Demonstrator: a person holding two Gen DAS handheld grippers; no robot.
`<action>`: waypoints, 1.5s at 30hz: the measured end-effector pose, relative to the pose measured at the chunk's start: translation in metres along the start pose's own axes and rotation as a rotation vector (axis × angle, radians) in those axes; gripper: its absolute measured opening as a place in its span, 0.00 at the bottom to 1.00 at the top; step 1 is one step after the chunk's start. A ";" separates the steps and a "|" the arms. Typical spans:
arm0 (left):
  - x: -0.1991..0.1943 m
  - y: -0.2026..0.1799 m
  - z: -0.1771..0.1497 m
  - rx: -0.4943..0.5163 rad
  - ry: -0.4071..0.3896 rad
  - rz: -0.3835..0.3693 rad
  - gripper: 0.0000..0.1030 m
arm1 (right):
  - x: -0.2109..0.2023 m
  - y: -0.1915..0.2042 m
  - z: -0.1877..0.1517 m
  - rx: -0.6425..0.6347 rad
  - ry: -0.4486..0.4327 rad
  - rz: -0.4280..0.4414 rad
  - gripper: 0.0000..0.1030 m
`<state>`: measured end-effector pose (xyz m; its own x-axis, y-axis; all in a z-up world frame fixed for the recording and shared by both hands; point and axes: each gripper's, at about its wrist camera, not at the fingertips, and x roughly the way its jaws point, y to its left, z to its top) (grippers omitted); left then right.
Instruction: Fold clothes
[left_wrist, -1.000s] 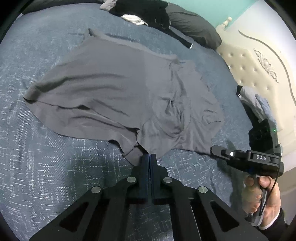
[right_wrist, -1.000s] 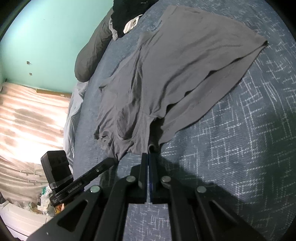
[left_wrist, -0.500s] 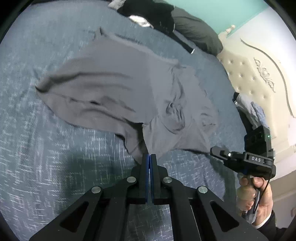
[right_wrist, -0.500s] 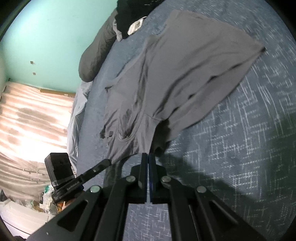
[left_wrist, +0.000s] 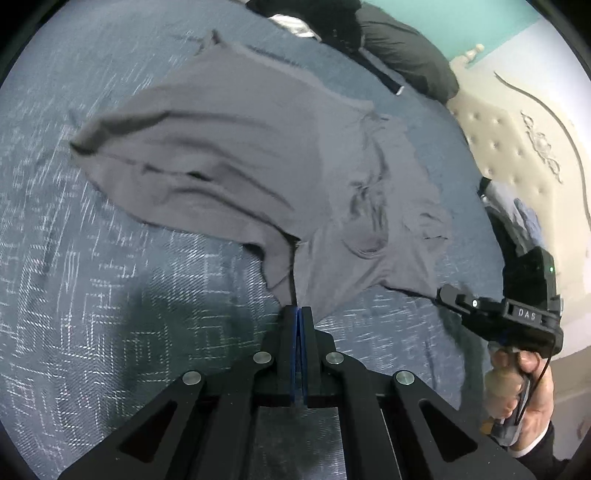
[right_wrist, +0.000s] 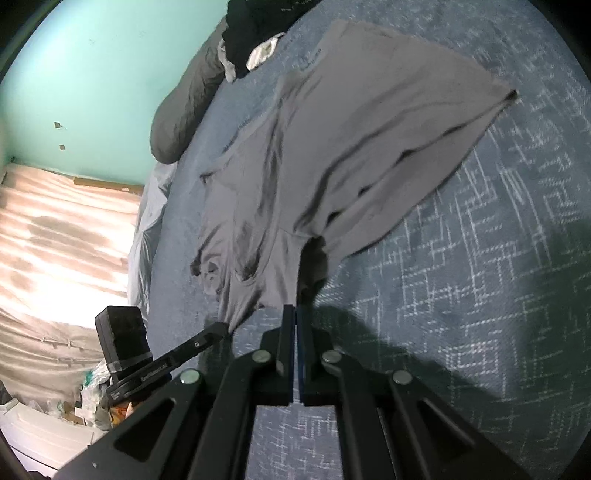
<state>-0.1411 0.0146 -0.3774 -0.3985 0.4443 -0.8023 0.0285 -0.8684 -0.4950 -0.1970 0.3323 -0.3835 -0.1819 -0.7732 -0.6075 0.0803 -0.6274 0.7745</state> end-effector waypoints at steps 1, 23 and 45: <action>0.000 0.001 0.000 -0.004 -0.001 -0.001 0.01 | 0.001 -0.002 -0.001 0.005 0.005 -0.004 0.01; -0.007 0.018 -0.003 -0.034 -0.032 -0.015 0.01 | 0.015 -0.007 -0.001 0.042 0.013 0.016 0.02; -0.053 0.060 0.041 -0.155 -0.239 0.116 0.28 | -0.010 -0.010 0.011 0.107 -0.121 0.062 0.04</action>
<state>-0.1557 -0.0702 -0.3509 -0.5883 0.2636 -0.7645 0.2189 -0.8581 -0.4644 -0.2066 0.3468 -0.3834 -0.2972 -0.7893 -0.5373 -0.0091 -0.5604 0.8282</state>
